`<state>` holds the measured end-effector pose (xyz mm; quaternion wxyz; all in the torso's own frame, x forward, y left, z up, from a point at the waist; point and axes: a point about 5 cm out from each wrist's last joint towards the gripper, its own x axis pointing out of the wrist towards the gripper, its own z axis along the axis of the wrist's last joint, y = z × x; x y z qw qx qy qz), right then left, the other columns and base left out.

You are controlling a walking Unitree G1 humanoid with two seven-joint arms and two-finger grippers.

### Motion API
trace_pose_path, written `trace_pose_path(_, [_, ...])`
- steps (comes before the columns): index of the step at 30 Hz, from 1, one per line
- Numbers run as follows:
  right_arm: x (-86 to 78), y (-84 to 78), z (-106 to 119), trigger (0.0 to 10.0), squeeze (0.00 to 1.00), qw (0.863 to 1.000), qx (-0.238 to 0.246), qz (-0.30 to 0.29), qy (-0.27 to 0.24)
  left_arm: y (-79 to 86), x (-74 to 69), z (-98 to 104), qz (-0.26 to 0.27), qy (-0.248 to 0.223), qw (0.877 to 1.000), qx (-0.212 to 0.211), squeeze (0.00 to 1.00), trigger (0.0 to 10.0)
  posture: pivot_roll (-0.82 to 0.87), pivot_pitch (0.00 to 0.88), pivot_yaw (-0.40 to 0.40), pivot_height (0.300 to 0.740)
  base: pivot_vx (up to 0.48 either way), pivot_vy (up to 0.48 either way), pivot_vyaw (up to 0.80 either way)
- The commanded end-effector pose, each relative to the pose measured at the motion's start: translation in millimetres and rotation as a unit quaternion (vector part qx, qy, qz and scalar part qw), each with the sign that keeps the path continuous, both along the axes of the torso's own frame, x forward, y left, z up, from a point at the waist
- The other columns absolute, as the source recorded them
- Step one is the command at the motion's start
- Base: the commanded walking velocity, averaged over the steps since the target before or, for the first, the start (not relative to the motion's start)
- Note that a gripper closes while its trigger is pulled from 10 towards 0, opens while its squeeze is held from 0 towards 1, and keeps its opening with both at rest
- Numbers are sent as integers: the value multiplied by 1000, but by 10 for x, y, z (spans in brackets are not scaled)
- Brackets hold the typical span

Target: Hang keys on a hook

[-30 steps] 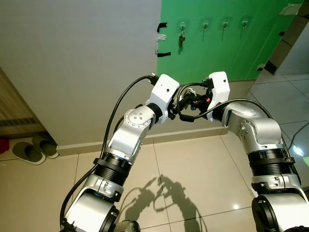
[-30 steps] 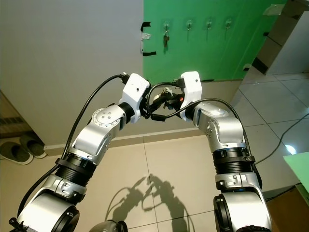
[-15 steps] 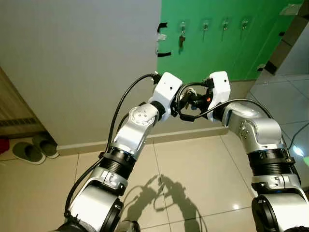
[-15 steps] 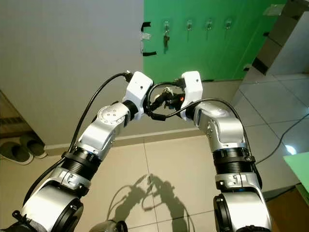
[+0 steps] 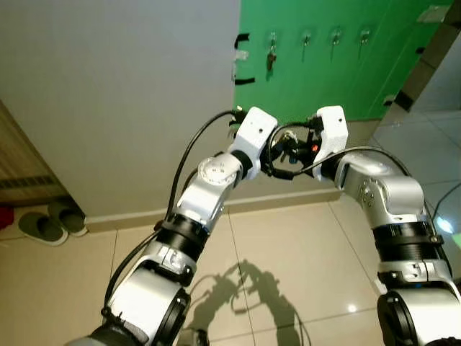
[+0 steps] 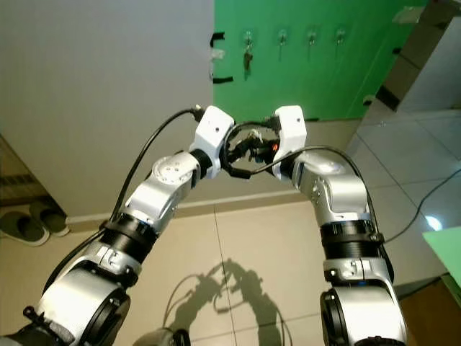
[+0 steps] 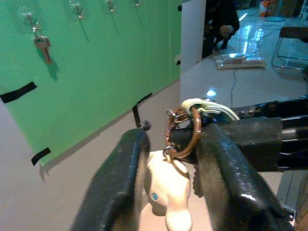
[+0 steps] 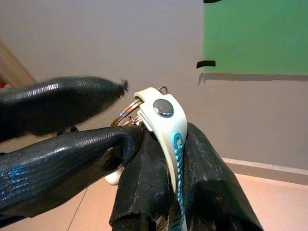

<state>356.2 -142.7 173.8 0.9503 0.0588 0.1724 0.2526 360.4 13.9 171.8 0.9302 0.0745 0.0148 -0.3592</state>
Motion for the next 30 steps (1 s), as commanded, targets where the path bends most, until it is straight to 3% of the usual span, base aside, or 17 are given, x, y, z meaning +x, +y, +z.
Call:
trace_pose_path(1, [-26,156,127,0,0,999,14,34,-24,-74,2,15,-12,-1,1000,13,0,0,-85,0,29,740,0,0,0])
trace_pose_path(30, [-77,251,144,0,0,998,16,59,-25,-63,36,-32,-21,20,1000,4,0,0,-81,0,34,740,0,0,0])
